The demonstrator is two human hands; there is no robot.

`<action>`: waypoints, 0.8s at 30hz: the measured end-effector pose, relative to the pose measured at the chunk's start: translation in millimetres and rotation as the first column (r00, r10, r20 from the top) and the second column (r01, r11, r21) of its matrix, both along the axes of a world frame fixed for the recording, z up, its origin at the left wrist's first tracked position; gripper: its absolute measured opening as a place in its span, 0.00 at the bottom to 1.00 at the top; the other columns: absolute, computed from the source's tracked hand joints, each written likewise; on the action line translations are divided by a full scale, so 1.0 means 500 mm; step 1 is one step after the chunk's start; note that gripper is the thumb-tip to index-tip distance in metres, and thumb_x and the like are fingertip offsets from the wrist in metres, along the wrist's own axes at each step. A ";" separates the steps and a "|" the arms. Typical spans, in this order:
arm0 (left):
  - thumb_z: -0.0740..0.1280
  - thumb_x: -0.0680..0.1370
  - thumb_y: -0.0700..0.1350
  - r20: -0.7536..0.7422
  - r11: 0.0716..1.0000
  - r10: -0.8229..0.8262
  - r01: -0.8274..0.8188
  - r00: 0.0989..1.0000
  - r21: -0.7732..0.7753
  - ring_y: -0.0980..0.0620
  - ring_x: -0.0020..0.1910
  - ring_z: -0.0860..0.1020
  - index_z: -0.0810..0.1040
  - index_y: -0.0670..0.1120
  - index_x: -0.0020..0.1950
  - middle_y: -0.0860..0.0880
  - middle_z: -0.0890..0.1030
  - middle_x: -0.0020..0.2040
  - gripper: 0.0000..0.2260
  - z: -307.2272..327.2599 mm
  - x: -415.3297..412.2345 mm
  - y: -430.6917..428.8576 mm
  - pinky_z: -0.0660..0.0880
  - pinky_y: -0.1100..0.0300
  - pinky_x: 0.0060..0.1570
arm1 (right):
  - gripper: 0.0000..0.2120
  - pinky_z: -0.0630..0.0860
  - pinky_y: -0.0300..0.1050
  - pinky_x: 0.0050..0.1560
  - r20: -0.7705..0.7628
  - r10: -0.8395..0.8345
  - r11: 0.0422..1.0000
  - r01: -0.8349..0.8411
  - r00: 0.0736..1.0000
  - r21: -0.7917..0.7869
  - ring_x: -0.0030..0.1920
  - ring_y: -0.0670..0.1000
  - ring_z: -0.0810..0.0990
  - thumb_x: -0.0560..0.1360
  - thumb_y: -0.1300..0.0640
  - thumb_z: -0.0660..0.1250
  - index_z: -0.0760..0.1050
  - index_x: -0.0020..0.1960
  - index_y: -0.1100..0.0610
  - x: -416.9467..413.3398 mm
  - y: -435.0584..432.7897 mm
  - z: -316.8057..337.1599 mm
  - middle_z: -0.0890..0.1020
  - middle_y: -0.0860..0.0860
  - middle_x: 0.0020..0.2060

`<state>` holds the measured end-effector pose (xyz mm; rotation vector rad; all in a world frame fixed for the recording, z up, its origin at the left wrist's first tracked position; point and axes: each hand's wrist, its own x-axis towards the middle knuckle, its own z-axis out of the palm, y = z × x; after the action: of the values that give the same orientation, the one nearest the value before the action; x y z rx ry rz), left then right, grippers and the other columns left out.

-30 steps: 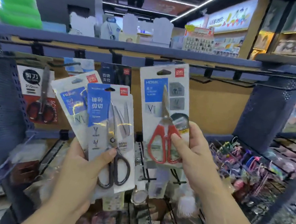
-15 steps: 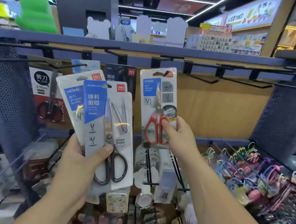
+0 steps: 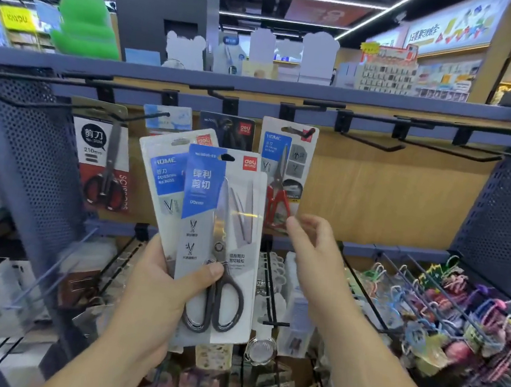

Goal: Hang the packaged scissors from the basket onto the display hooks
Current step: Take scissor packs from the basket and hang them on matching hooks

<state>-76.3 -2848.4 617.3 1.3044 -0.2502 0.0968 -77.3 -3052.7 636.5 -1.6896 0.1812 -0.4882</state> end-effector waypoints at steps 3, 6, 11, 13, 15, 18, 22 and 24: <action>0.77 0.64 0.40 -0.022 1.000 -0.010 0.010 1.000 -0.020 0.48 0.49 0.88 0.79 0.47 0.62 0.47 0.89 0.52 0.26 -0.003 -0.005 -0.019 0.83 0.60 0.41 | 0.23 0.81 0.44 0.54 -0.026 0.305 0.950 -0.302 0.952 0.078 0.55 0.44 0.85 0.71 0.39 0.74 0.78 0.62 0.48 -0.067 0.056 -0.021 0.86 0.42 0.54; 0.75 0.68 0.41 -0.058 0.997 -0.025 0.020 0.998 -0.074 0.47 0.48 0.88 0.79 0.46 0.61 0.45 0.89 0.52 0.21 -0.004 -0.018 -0.040 0.84 0.58 0.40 | 0.15 0.82 0.42 0.51 0.006 0.331 0.939 -0.330 0.944 0.101 0.53 0.47 0.87 0.74 0.53 0.77 0.82 0.59 0.53 -0.088 0.070 -0.046 0.88 0.47 0.51; 0.66 0.82 0.41 -0.109 0.983 -0.084 0.064 0.991 -0.170 0.46 0.50 0.88 0.81 0.48 0.62 0.45 0.89 0.54 0.11 -0.001 -0.035 -0.044 0.84 0.58 0.41 | 0.13 0.84 0.51 0.54 0.031 0.293 0.934 -0.293 0.956 0.205 0.53 0.53 0.88 0.76 0.56 0.74 0.82 0.60 0.54 -0.097 0.045 -0.057 0.89 0.51 0.51; 0.66 0.82 0.35 -0.107 0.989 -0.065 0.050 0.992 -0.138 0.46 0.51 0.87 0.81 0.48 0.62 0.44 0.88 0.54 0.13 -0.005 -0.037 -0.042 0.83 0.59 0.42 | 0.18 0.84 0.60 0.55 0.041 0.258 0.932 -0.260 0.965 0.252 0.52 0.57 0.88 0.71 0.51 0.75 0.81 0.59 0.53 -0.100 0.035 -0.061 0.88 0.53 0.51; 0.67 0.80 0.32 -0.103 0.989 -0.065 0.051 0.993 -0.136 0.47 0.51 0.87 0.80 0.47 0.63 0.45 0.88 0.54 0.15 -0.010 -0.042 -0.042 0.84 0.57 0.43 | 0.20 0.85 0.63 0.50 0.043 0.220 0.928 -0.223 0.974 0.300 0.51 0.59 0.88 0.68 0.50 0.76 0.81 0.58 0.53 -0.104 0.021 -0.064 0.88 0.55 0.51; 0.67 0.80 0.34 -0.096 0.988 -0.092 0.079 0.991 -0.131 0.47 0.55 0.87 0.79 0.49 0.64 0.47 0.88 0.56 0.15 -0.015 -0.056 -0.049 0.83 0.55 0.47 | 0.19 0.85 0.54 0.45 0.072 0.218 0.926 -0.230 0.973 0.301 0.50 0.58 0.88 0.69 0.52 0.75 0.81 0.59 0.56 -0.108 0.010 -0.066 0.88 0.56 0.51; 0.64 0.84 0.38 -0.123 0.989 -0.132 0.123 0.984 -0.081 0.48 0.54 0.87 0.80 0.54 0.65 0.50 0.88 0.57 0.14 -0.016 -0.070 -0.058 0.81 0.55 0.44 | 0.16 0.84 0.50 0.48 0.085 0.252 0.930 -0.265 0.964 0.256 0.48 0.54 0.87 0.70 0.53 0.75 0.83 0.56 0.55 -0.114 0.017 -0.076 0.88 0.55 0.49; 0.63 0.85 0.38 -0.117 0.993 -0.118 0.113 0.986 -0.047 0.52 0.47 0.87 0.80 0.53 0.64 0.51 0.89 0.54 0.13 -0.016 -0.067 -0.054 0.81 0.59 0.38 | 0.14 0.84 0.51 0.47 0.086 0.256 0.923 -0.270 0.963 0.275 0.49 0.56 0.86 0.72 0.52 0.74 0.83 0.57 0.52 -0.115 0.018 -0.079 0.88 0.58 0.51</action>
<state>-109.8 -2875.4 609.4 1.2485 -0.2198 -0.0742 -134.8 -3043.6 596.9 -1.3916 -0.0136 -0.2855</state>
